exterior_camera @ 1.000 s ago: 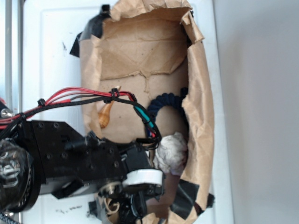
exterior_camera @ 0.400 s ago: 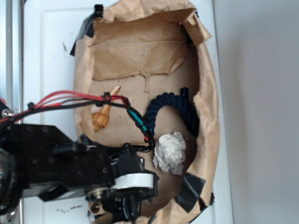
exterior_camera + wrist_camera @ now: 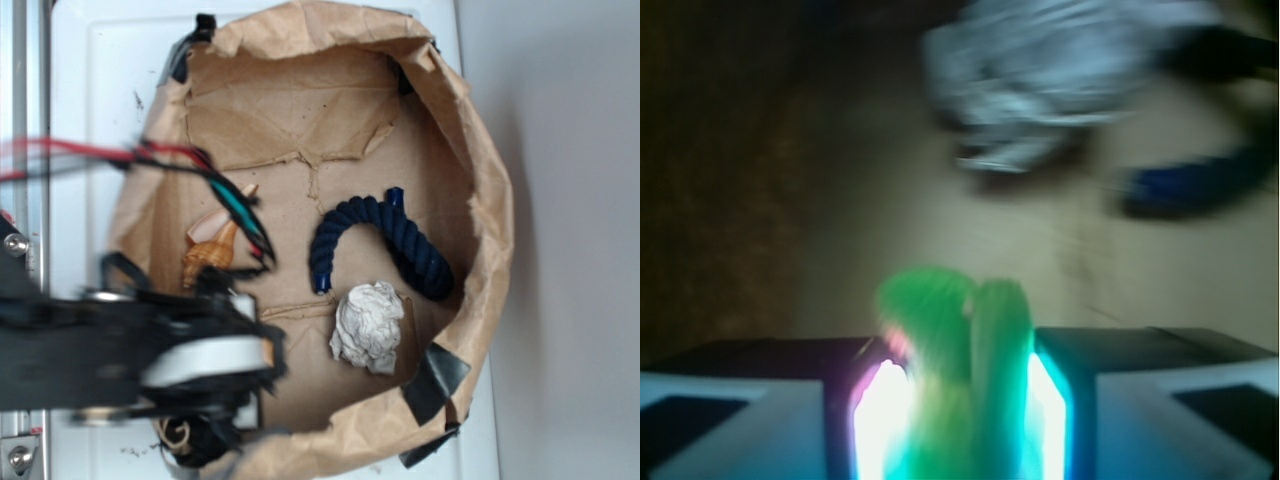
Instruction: Grab the green animal.
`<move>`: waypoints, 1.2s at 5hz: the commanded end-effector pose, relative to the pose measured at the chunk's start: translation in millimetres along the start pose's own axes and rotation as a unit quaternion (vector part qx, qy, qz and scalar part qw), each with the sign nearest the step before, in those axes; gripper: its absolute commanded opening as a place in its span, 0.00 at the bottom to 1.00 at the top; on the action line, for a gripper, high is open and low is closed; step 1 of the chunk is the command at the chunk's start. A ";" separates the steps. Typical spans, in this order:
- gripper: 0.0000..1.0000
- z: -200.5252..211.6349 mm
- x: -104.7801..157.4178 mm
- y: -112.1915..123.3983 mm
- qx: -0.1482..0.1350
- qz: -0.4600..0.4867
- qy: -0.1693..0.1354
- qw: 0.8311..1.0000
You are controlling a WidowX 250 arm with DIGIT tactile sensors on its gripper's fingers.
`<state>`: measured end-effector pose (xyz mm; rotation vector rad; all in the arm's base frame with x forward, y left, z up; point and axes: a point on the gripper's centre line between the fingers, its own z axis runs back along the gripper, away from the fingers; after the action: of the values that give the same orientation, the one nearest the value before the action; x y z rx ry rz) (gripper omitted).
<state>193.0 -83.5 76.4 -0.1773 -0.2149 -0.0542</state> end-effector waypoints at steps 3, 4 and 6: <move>0.00 60.1 45.7 18.3 0.098 0.097 -0.023 0.990; 0.00 69.4 77.5 24.2 0.132 0.121 -0.040 0.983; 0.00 85.6 116.5 45.2 0.143 0.177 -0.073 0.971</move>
<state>290.0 -31.9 140.4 0.0919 -0.2444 0.3258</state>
